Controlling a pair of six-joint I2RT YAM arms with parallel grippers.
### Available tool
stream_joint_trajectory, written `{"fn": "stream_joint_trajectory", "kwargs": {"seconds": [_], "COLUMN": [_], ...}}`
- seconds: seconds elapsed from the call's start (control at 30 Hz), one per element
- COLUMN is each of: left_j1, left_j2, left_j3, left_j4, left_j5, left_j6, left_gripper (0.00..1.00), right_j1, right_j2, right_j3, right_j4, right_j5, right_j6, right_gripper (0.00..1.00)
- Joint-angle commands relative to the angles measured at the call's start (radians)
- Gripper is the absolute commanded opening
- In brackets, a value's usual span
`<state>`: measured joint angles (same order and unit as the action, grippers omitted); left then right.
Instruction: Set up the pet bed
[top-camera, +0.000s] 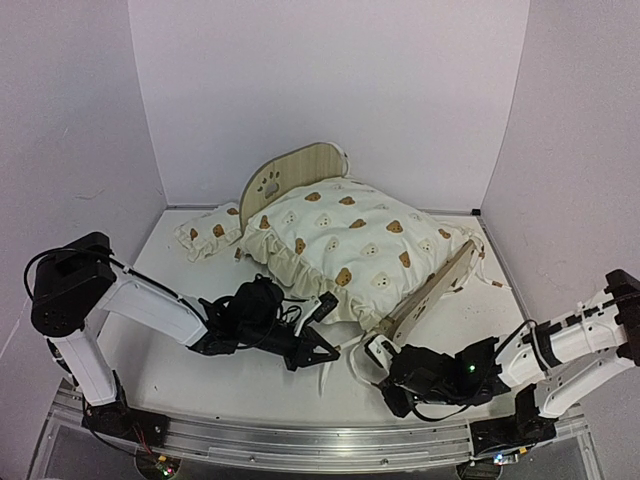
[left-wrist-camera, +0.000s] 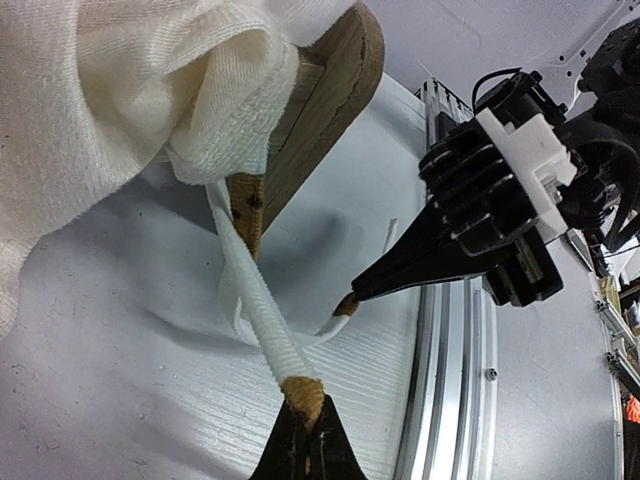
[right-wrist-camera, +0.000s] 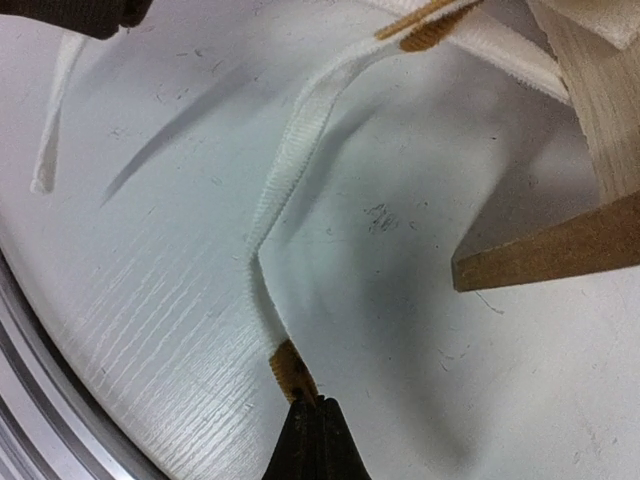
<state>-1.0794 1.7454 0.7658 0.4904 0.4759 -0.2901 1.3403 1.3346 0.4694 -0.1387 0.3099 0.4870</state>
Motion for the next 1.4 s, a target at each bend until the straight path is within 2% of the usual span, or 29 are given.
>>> {"fn": "stream_joint_trajectory", "kwargs": {"seconds": [0.0, 0.13, 0.33, 0.43, 0.57, 0.63, 0.77, 0.93, 0.97, 1.03, 1.2, 1.37], "left_j1": [-0.007, -0.005, -0.005, -0.005, -0.003, -0.004, -0.003, -0.003, -0.003, -0.004, -0.004, -0.004], "left_j2": [-0.027, -0.011, 0.013, 0.019, 0.022, 0.024, 0.035, 0.027, 0.025, 0.027, 0.020, 0.027], "left_j3": [0.065, 0.094, 0.135, 0.140, 0.151, 0.156, 0.160, 0.153, 0.152, 0.156, 0.155, 0.159], "left_j4": [-0.011, -0.021, -0.030, -0.034, -0.041, -0.042, -0.042, -0.043, -0.042, -0.042, -0.041, -0.041], "left_j5": [0.064, 0.074, 0.090, 0.093, 0.100, 0.105, 0.104, 0.072, 0.067, 0.062, 0.053, 0.067], "left_j6": [-0.049, -0.108, -0.186, -0.198, -0.231, -0.251, -0.273, -0.274, -0.276, -0.280, -0.283, -0.279], "left_gripper": [0.00, 0.00, 0.00, 0.00, 0.00, 0.00, 0.00, 0.00, 0.00, 0.00, 0.00, 0.00], "right_j1": [-0.006, -0.015, -0.025, -0.031, -0.032, -0.031, -0.032, -0.034, -0.041, -0.052, -0.056, -0.056], "right_j2": [0.040, 0.063, 0.032, 0.020, -0.024, -0.073, -0.143, -0.120, -0.107, -0.060, 0.017, 0.033], "right_j3": [0.068, 0.067, 0.050, 0.045, 0.063, 0.072, 0.026, 0.019, 0.019, 0.045, 0.055, 0.069], "right_j4": [0.077, 0.128, 0.129, 0.115, 0.044, 0.026, 0.206, 0.352, 0.377, 0.395, 0.464, 0.465], "right_j5": [0.040, -0.004, -0.050, -0.091, -0.111, -0.170, -0.345, -0.237, -0.238, -0.223, -0.188, -0.135], "right_j6": [0.010, 0.018, 0.024, 0.021, 0.025, 0.008, -0.064, -0.055, -0.045, -0.016, 0.082, 0.086], "right_gripper": [0.00, 0.01, 0.12, 0.12, 0.25, 0.31, 0.47, 0.51, 0.49, 0.40, 0.32, 0.29]}}
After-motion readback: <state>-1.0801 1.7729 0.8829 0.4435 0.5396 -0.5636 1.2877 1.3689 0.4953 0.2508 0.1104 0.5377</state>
